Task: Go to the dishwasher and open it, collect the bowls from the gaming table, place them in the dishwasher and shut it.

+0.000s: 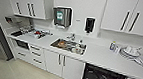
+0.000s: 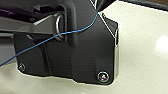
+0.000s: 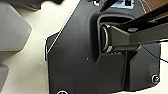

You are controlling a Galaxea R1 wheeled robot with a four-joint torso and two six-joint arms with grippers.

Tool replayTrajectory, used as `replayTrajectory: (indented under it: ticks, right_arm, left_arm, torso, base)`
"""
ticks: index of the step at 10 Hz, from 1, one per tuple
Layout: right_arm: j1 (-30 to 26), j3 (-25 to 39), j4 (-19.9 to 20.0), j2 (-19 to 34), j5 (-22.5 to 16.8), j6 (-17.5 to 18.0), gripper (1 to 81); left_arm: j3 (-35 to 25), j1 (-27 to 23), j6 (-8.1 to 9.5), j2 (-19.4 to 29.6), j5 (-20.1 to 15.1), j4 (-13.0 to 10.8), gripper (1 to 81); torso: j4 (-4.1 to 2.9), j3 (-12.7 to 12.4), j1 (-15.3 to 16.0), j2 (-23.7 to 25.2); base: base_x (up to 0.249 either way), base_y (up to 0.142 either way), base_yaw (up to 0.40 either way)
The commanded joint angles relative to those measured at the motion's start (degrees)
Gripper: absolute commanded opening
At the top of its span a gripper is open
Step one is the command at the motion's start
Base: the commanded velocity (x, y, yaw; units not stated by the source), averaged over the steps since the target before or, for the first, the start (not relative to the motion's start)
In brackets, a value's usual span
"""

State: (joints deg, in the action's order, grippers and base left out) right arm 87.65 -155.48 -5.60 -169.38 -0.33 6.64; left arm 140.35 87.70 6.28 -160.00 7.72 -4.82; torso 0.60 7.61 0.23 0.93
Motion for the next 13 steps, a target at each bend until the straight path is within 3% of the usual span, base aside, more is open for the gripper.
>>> replayTrajectory:
  ticks: [1, 6, 13]
  right_arm:
    - [-2.34, -2.54, 12.54, -0.81, -0.73, -10.69, 81.1]
    - [-3.57, -3.15, 12.36, -1.78, -0.9, -10.95, 81.1]
    - [-4.45, -2.81, 12.8, -2.57, -4.15, -10.86, 81.1]
  left_arm:
    - [-0.16, -1.52, 0.05, 0.73, -2.79, -0.55, 81.1]
    - [-0.16, -1.52, 0.05, 0.65, -1.22, -1.86, 81.1]
    - [2.65, -1.52, 0.05, -0.93, -1.04, -2.22, 81.1]
  torso:
    - [0.0, 0.0, 0.0, 0.0]
    - [0.0, 0.0, 0.0, 0.0]
    - [0.0, 0.0, 0.0, 0.0]
  base:
    - [0.0, 0.0, 0.347]
    - [0.0, 0.0, 0.347]
    - [0.0, 0.0, 0.347]
